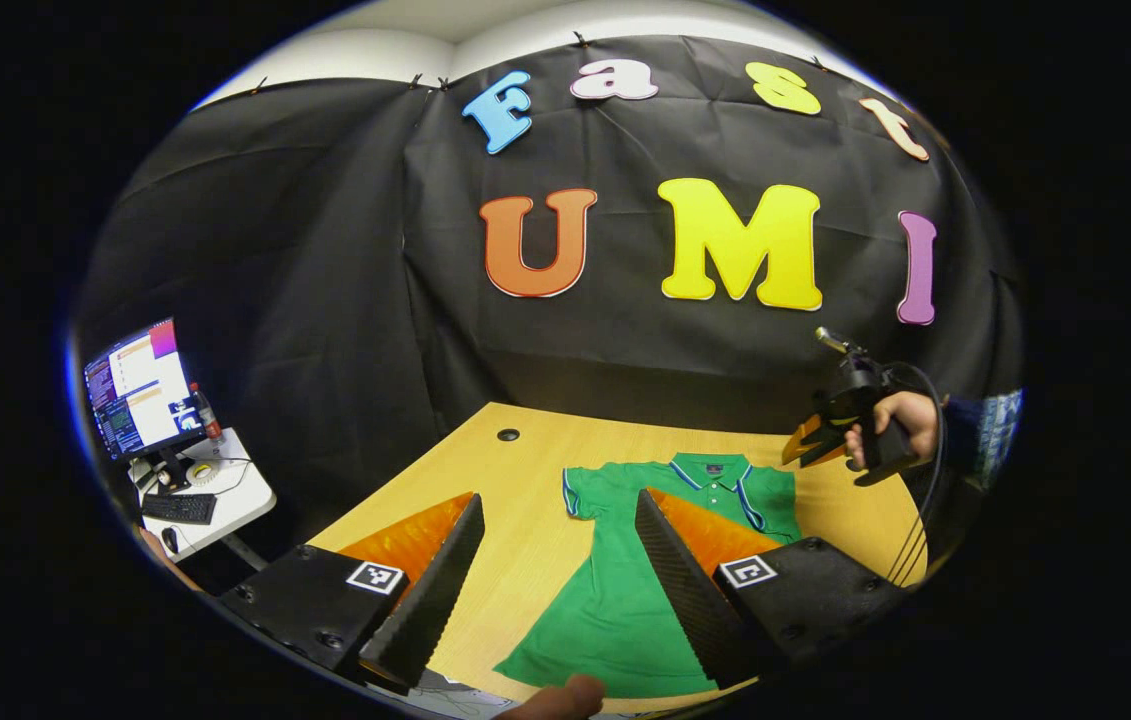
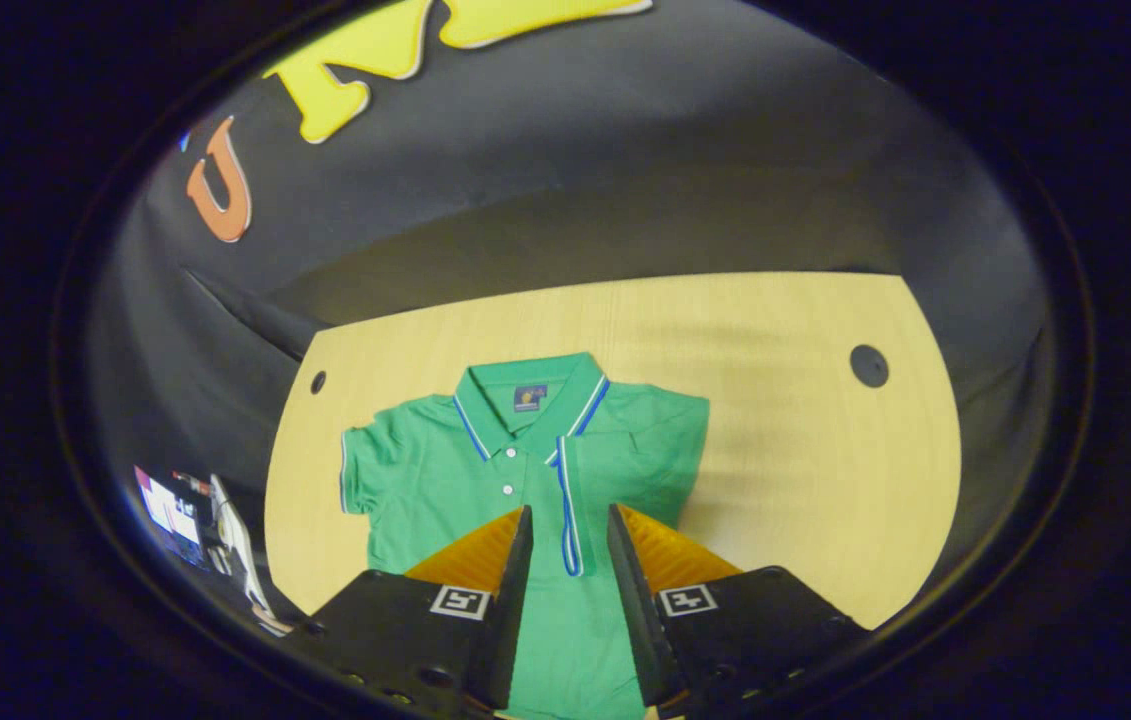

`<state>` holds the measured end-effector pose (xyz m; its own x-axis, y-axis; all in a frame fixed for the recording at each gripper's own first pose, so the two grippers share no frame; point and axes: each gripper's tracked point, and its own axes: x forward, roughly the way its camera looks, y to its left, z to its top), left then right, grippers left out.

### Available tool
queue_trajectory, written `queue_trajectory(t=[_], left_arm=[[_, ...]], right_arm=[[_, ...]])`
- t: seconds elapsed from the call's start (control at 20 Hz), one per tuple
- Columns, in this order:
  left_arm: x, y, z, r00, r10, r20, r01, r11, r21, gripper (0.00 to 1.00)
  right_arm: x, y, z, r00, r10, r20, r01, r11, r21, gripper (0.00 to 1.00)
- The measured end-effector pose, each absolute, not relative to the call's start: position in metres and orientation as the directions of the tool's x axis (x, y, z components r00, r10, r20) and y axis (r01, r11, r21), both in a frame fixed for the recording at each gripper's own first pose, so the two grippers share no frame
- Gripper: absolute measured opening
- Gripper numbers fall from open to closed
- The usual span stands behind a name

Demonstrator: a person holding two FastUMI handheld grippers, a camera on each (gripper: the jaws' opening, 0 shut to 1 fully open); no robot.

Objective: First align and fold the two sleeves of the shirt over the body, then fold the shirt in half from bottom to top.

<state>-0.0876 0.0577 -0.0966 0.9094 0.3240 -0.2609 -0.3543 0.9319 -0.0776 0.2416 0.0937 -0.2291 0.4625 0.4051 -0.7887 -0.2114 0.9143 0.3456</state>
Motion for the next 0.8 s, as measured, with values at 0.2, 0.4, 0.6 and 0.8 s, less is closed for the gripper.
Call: queue_trajectory(t=[0.2, 0.4, 0.6, 0.8], left_arm=[[-0.053, 0.086, -0.112, 0.914, 0.291, -0.284, -0.33, 0.938, -0.101, 0.99], [0.007, 0.101, -0.133, 0.921, 0.218, -0.322, -0.27, 0.955, -0.125, 0.98], [0.063, 0.119, -0.17, 0.9, 0.185, -0.396, -0.249, 0.961, -0.117, 0.98], [0.105, 0.125, -0.221, 0.852, 0.15, -0.502, -0.226, 0.97, -0.093, 0.98]], right_arm=[[0.222, 0.06, -0.171, 0.566, 0.391, -0.726, -0.214, 0.92, 0.328, 0.48], [0.194, 0.022, -0.107, 0.691, 0.336, -0.64, -0.192, 0.939, 0.285, 0.61], [0.156, -0.008, -0.06, 0.793, 0.28, -0.541, -0.168, 0.954, 0.247, 0.8], [0.112, -0.018, -0.025, 0.865, 0.247, -0.436, -0.131, 0.951, 0.279, 0.96]])
